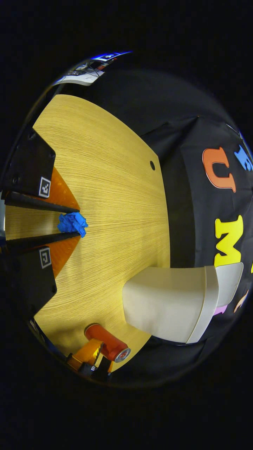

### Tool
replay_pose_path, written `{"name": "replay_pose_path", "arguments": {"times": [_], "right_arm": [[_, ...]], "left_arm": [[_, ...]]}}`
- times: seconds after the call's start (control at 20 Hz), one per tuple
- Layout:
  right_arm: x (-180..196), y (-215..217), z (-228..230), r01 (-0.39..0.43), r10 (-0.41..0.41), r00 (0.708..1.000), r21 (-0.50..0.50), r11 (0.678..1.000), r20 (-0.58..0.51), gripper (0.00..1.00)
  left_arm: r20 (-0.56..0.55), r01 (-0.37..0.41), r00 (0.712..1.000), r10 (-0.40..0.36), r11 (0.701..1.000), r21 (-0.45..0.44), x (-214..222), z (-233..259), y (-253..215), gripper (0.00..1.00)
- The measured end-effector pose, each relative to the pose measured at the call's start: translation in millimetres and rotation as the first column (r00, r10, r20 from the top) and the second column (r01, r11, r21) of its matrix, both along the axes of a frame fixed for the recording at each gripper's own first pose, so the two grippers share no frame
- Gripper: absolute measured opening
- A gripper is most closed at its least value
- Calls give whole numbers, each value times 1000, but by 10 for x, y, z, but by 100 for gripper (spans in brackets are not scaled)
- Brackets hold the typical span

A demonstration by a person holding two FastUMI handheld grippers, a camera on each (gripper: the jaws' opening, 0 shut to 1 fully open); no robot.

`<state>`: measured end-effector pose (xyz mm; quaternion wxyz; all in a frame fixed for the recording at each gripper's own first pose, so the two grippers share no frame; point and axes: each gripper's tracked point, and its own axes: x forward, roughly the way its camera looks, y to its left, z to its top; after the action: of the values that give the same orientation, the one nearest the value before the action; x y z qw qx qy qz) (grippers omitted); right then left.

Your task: Press the lid of the desktop garbage bin to open it, pick up the crumpled paper on the desktop and throw it into the bin, then pick up the pop can on the desktop and drop it into the bin, and finally close the garbage bin lid.

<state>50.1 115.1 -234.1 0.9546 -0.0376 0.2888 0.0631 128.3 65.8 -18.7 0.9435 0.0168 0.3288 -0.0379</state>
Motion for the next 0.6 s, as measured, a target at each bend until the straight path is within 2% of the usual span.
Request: {"name": "replay_pose_path", "arguments": {"times": [0.15, 0.2, 0.3, 0.55, 0.6], "right_arm": [[62, -17, -33, 19, -18, 1000, 9, 1000, -23, 95], [34, -40, -23, 24, -23, 999, 10, 1000, -25, 83], [38, -64, 22, 26, -26, 1000, 4, 1000, -16, 81], [-41, -145, 577, 13, -13, 996, 6, 1000, 89, 80], [-75, -173, 687, 11, -11, 994, 4, 1000, 110, 76]], "left_arm": [[31, -13, 999, 13, 1000, -7, 7, 138, 67, 37], [40, -23, 999, 23, 1000, -7, 1, 153, 92, 37], [66, -48, 997, 49, 999, -19, 16, 217, 134, 37], [126, -105, 986, 108, 994, -35, -1, 452, 284, 37], [141, -115, 983, 119, 993, -40, -22, 512, 302, 37]]}}
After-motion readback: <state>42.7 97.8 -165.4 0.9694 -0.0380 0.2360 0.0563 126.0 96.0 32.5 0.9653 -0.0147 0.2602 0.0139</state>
